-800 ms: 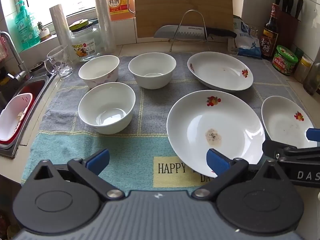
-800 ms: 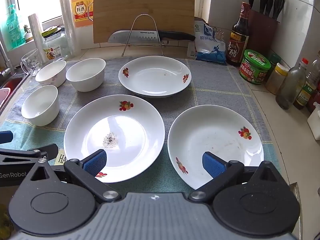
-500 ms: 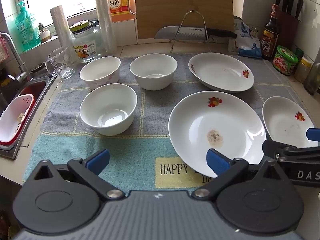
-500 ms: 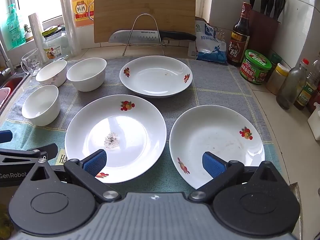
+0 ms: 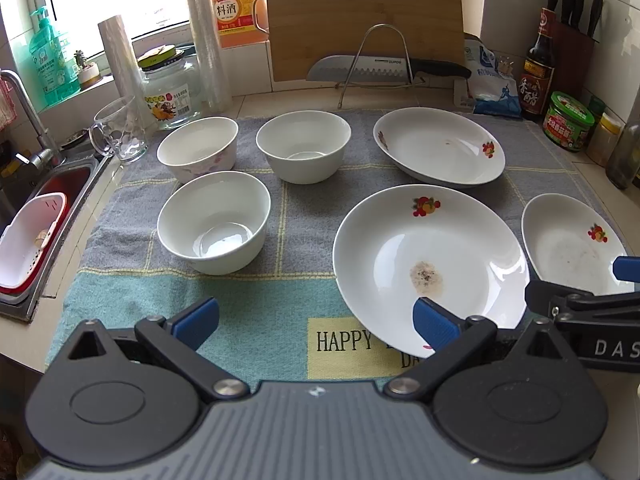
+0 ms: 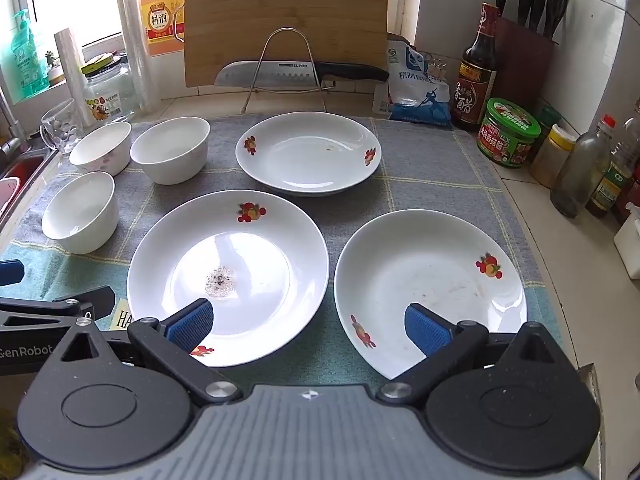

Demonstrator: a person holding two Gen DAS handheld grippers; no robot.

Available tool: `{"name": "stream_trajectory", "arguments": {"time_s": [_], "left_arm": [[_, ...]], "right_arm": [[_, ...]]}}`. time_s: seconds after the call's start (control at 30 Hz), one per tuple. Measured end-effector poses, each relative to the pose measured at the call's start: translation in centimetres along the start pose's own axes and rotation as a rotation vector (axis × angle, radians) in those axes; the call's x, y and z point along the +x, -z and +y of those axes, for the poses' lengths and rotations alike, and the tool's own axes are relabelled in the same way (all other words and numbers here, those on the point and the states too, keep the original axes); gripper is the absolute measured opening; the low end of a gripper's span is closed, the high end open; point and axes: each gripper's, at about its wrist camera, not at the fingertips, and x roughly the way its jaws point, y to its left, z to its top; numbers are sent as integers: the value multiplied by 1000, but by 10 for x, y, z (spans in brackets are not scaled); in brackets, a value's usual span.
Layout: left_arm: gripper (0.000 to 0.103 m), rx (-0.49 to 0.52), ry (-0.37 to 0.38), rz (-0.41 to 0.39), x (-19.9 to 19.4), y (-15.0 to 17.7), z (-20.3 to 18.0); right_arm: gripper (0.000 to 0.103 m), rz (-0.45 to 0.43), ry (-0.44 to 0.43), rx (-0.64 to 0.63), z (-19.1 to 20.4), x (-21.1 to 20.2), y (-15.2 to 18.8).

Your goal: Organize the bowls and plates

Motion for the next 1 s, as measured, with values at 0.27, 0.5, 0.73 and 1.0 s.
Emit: {"name": "stream_trajectory", "arguments": {"time_s": [0.27, 0.5, 0.73, 1.0], "left_arm": [[102, 1, -3, -4, -2, -3, -1], [102, 3, -2, -10, -4, -2, 0], [102, 5, -2, -12, -4, -1, -1], [102, 10, 4, -17, -6, -1, -2]], "right_arm": [[103, 1, 0, 2, 2, 0, -1], [103, -1, -2, 6, -2, -2, 1], [103, -4, 1, 6, -2, -3, 1], [103, -6, 3, 6, -2, -4, 0]]}}
